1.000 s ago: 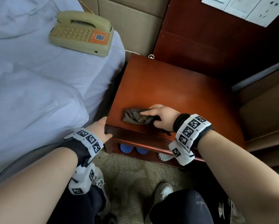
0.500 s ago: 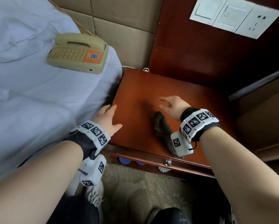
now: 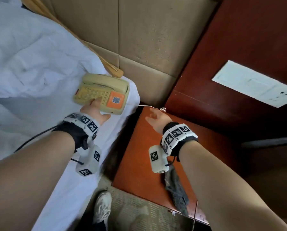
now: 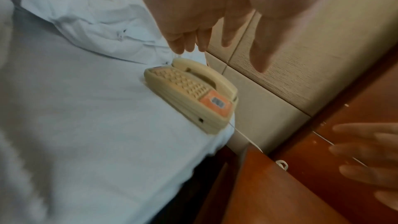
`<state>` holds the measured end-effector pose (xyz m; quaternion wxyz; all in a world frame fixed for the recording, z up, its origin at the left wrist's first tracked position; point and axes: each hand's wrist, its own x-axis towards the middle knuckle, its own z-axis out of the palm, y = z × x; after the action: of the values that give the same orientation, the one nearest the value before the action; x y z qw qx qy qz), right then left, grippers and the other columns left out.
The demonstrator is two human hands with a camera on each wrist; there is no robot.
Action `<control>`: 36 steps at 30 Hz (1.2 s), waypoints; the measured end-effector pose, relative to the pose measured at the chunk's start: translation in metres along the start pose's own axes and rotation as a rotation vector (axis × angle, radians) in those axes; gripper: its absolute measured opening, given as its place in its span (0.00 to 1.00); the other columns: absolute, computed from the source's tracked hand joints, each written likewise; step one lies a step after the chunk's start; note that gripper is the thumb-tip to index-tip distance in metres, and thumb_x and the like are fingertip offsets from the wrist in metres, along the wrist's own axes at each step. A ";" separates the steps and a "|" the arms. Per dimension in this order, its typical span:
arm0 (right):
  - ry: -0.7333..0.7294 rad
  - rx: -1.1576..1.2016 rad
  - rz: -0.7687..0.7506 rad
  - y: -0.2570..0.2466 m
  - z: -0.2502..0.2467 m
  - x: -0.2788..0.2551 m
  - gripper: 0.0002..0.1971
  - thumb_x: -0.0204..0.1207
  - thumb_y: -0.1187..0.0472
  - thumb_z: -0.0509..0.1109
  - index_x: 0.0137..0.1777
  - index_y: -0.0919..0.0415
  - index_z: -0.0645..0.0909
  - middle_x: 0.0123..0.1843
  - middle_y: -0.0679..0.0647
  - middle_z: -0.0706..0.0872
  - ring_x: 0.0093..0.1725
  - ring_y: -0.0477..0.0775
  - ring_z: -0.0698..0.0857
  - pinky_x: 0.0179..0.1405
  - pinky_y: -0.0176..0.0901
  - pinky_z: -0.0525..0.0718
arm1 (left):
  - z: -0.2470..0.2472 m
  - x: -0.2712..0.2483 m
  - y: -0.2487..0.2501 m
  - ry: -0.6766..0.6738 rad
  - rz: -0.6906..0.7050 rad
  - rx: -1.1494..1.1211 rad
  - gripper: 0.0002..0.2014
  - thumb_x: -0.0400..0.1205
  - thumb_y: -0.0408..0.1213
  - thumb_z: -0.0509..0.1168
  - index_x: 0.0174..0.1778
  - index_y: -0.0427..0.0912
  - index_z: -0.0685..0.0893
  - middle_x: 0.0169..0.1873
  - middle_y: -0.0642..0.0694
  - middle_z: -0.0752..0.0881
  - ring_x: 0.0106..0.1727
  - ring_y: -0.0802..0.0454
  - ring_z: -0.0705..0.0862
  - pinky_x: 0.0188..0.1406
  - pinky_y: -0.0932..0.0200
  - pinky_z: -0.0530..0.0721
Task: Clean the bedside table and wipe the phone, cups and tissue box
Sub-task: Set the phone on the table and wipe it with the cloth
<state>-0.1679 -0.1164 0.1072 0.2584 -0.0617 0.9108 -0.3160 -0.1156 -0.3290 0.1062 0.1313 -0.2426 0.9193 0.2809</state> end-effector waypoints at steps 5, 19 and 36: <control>-0.029 0.064 0.080 -0.038 0.031 0.062 0.25 0.81 0.58 0.61 0.77 0.60 0.65 0.70 0.59 0.78 0.69 0.58 0.76 0.66 0.44 0.73 | -0.032 0.076 -0.033 -0.021 -0.071 0.019 0.37 0.77 0.44 0.67 0.81 0.45 0.58 0.77 0.37 0.65 0.78 0.39 0.64 0.76 0.48 0.66; 0.008 0.302 0.205 -0.055 0.098 0.148 0.15 0.80 0.57 0.63 0.66 0.59 0.73 0.56 0.50 0.82 0.52 0.49 0.81 0.44 0.27 0.77 | -0.036 0.188 -0.072 -0.148 -0.076 0.002 0.28 0.81 0.46 0.63 0.75 0.43 0.65 0.66 0.39 0.79 0.63 0.37 0.80 0.60 0.47 0.78; 0.126 0.334 0.334 -0.027 0.086 0.140 0.25 0.83 0.46 0.52 0.76 0.58 0.64 0.73 0.60 0.69 0.71 0.59 0.71 0.70 0.44 0.68 | -0.023 0.193 -0.059 -0.224 -0.112 -0.166 0.48 0.71 0.55 0.72 0.81 0.59 0.48 0.73 0.39 0.70 0.70 0.35 0.75 0.68 0.44 0.75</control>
<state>-0.2455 -0.2232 0.0060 0.2565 0.1530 0.8579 -0.4182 -0.2511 -0.4570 0.0257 0.2280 -0.2706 0.8576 0.3732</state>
